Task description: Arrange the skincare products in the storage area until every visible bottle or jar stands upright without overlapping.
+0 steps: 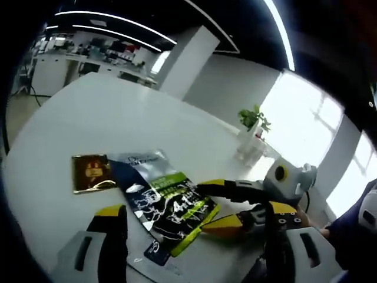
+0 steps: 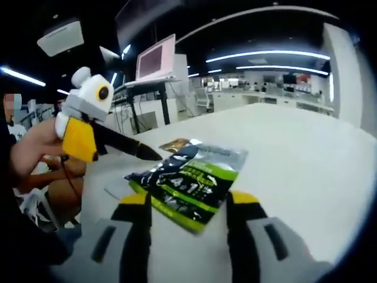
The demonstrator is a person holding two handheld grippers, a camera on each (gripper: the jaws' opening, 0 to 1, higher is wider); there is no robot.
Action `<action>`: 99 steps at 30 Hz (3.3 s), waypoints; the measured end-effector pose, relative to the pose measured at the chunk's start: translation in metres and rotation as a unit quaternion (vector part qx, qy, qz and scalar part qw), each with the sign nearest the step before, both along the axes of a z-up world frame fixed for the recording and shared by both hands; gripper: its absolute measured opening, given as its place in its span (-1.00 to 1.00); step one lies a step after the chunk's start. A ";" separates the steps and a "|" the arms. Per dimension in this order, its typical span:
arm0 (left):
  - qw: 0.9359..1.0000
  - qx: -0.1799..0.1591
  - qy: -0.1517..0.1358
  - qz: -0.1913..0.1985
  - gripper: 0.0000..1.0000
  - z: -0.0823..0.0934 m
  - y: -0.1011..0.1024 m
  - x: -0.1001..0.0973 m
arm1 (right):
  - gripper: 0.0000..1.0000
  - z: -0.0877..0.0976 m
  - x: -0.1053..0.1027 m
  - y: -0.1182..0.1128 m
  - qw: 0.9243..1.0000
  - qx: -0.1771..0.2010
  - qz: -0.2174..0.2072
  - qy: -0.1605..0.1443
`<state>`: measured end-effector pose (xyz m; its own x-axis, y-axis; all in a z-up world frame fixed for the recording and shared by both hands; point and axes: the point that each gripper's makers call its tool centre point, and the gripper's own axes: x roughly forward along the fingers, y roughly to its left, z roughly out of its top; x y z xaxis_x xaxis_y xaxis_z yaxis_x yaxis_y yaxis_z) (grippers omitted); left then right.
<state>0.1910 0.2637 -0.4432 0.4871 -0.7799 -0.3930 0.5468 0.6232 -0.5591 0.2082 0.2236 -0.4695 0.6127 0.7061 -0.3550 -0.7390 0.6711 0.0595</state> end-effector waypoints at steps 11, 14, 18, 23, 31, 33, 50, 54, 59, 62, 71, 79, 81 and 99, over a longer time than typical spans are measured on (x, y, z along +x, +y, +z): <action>1.000 -0.016 0.007 0.011 0.95 0.002 -0.001 0.006 | -0.05 0.000 0.002 -0.003 1.000 0.002 0.003 0.001; 0.999 -0.030 0.010 0.016 0.96 0.004 0.000 0.009 | -0.09 0.001 0.003 -0.004 1.000 0.003 0.003 0.002; 0.999 -0.047 0.013 0.022 0.98 0.006 -0.001 0.011 | -0.13 0.000 0.006 -0.005 1.000 0.005 0.001 0.003; 0.998 -0.055 0.016 0.024 0.97 0.006 -0.003 0.010 | -0.18 0.003 0.011 -0.006 0.999 0.031 -0.008 0.030; 0.998 -0.052 0.011 0.028 0.99 0.005 0.000 0.012 | -0.35 0.005 0.014 -0.007 0.995 0.076 -0.012 0.070; 0.998 -0.050 0.010 0.030 0.99 0.005 0.001 0.012 | -0.40 0.006 0.015 -0.007 0.993 0.089 -0.012 0.079; 0.998 -0.056 0.008 0.032 0.98 0.005 0.005 0.013 | -0.75 0.005 0.013 0.001 0.991 0.092 0.001 0.099; 0.998 -0.055 0.008 0.032 0.97 0.004 0.006 0.013 | -0.78 0.004 0.013 0.002 0.992 0.084 0.005 0.091; 0.998 -0.062 0.011 0.031 0.90 0.005 0.007 0.013 | -0.96 0.002 0.008 0.002 0.994 0.069 0.017 0.077; 0.997 -0.069 0.013 0.028 0.85 0.009 0.007 0.011 | -1.00 0.005 0.006 0.004 0.995 0.072 0.024 0.071; 0.996 -0.075 0.021 0.035 0.68 0.010 0.013 0.010 | -1.00 0.007 0.005 0.004 0.993 0.091 0.021 0.072; 0.996 -0.066 0.024 0.047 0.45 0.004 0.017 0.009 | -1.00 0.004 0.008 0.004 0.993 0.086 0.023 0.074; 0.996 -0.063 0.024 0.050 0.36 0.002 0.019 0.009 | -1.00 0.004 0.008 0.005 0.993 0.086 0.023 0.074; 0.996 -0.054 0.004 0.069 -0.41 0.001 0.032 0.017 | -1.00 0.013 0.012 0.001 0.992 0.112 0.020 0.061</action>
